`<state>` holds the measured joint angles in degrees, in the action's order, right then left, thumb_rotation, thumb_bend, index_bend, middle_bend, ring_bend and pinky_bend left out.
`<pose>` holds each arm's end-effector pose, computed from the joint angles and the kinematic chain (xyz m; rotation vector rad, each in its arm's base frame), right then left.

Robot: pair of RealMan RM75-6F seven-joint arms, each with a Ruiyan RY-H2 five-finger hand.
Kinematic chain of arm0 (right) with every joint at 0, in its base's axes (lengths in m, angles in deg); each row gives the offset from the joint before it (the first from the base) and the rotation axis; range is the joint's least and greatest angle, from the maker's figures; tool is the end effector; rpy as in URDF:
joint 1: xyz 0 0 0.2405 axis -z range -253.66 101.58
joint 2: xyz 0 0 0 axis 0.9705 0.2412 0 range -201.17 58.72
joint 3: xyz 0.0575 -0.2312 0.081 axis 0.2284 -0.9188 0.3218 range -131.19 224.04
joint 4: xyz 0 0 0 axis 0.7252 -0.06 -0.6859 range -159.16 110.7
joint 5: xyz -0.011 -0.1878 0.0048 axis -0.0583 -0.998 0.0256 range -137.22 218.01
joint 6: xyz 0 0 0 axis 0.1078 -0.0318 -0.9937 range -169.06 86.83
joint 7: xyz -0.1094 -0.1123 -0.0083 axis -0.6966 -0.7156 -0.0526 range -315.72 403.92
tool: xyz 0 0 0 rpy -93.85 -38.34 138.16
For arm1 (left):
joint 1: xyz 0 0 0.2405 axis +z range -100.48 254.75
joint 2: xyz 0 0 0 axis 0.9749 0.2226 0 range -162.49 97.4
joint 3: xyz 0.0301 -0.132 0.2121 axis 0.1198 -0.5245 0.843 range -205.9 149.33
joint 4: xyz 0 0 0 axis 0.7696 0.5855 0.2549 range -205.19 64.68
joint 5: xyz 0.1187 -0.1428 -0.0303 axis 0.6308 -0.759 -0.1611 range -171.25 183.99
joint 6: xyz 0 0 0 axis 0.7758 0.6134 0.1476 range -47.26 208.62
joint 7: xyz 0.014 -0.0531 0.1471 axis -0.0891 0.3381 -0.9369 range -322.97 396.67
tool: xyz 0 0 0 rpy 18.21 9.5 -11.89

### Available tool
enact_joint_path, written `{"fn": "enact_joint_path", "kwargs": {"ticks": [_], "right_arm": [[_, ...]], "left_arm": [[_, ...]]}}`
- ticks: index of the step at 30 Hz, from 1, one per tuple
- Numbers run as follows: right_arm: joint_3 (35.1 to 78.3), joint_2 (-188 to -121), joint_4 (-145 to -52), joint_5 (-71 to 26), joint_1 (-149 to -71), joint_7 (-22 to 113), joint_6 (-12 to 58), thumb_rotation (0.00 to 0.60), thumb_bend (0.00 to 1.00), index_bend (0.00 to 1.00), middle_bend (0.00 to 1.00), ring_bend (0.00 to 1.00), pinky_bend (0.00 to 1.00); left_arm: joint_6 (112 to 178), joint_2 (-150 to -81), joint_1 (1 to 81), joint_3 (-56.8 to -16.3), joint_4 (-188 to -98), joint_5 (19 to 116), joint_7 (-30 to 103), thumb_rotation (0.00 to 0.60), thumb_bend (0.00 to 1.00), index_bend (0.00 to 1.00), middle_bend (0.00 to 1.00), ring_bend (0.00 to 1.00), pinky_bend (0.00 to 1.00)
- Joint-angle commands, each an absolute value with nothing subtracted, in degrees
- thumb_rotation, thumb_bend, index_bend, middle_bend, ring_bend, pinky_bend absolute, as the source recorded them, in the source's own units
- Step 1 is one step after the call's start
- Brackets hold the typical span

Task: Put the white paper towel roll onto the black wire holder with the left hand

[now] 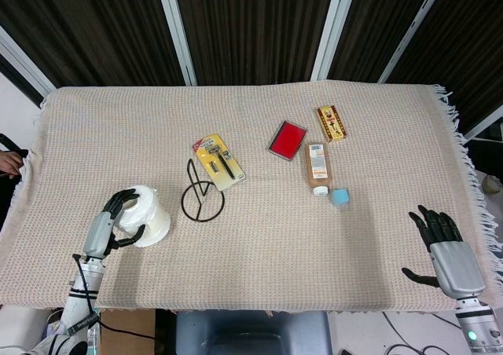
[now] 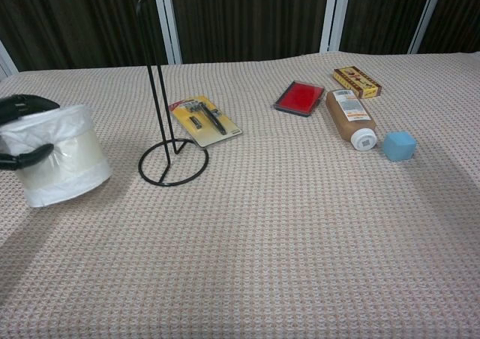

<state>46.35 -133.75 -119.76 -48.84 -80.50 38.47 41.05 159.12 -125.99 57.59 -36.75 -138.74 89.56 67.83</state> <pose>-0.2907 -0.1784 0.1629 1.5149 -0.9008 0.8142 -0.2583 0.2829 0.0469 -1.2201 -1.3364 -1.4974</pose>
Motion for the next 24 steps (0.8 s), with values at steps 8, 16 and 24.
{"fn": "enact_joint_path", "kwargs": {"ticks": [8, 16, 24], "right_arm": [[45.96, -133.29, -120.02, -49.38, -80.47, 38.99, 40.93, 0.600, 0.15, 0.00, 0.00, 0.00, 0.00], [45.70, -133.01, -120.18, -49.75, -80.48, 39.25, 40.79, 0.600, 0.15, 0.00, 0.00, 0.00, 0.00], [45.74, -132.30, -120.45, -49.93, -80.27, 40.42, 41.33, 0.600, 0.15, 0.00, 0.00, 0.00, 0.00]], "left_arm": [[173.69, -115.48, 57.94, -47.98, -160.40, 93.20, 66.34, 0.600, 0.75, 0.73, 0.81, 0.80, 1.00], [172.33, -112.59, 53.42, -55.95, -173.61, 89.13, 57.19, 0.600, 0.75, 0.73, 0.81, 0.80, 1.00], [170.01, -117.74, 47.36, -56.36, -172.09, 88.32, 47.90, 0.600, 0.75, 0.73, 0.81, 0.80, 1.00]]}}
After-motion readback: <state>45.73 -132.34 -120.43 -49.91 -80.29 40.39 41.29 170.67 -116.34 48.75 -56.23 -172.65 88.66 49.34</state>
